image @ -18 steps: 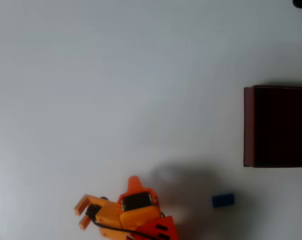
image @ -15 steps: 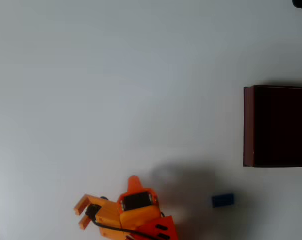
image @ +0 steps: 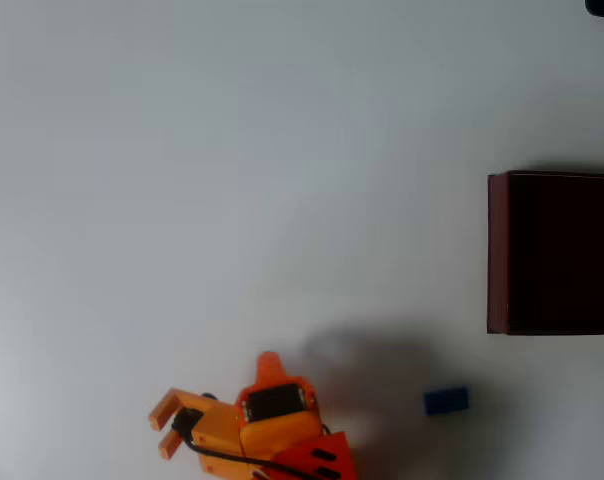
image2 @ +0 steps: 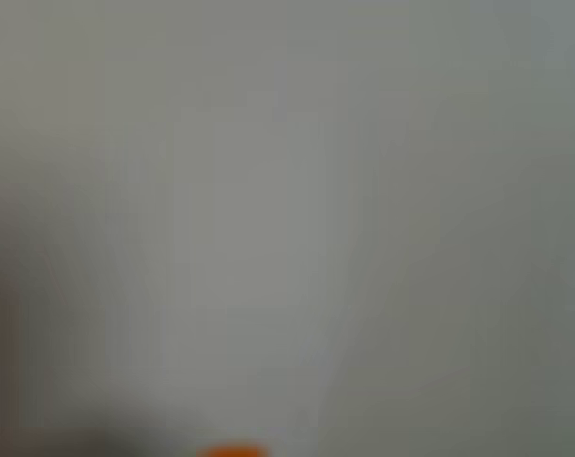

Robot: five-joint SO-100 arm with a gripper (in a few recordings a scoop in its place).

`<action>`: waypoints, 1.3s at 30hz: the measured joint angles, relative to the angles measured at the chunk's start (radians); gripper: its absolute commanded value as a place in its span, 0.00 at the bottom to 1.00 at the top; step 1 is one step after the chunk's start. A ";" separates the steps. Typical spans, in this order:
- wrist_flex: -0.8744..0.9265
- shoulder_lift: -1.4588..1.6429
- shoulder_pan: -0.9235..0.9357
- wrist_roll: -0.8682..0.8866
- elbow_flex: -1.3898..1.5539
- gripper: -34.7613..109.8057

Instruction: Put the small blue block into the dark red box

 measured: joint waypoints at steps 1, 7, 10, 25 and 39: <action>0.000 0.000 0.000 0.000 0.000 0.24; 0.000 0.000 0.000 0.000 0.000 0.24; 0.000 0.000 0.000 0.000 0.000 0.24; 0.000 0.000 -0.002 0.000 0.000 0.24; -0.054 -0.130 0.144 0.285 -0.204 0.25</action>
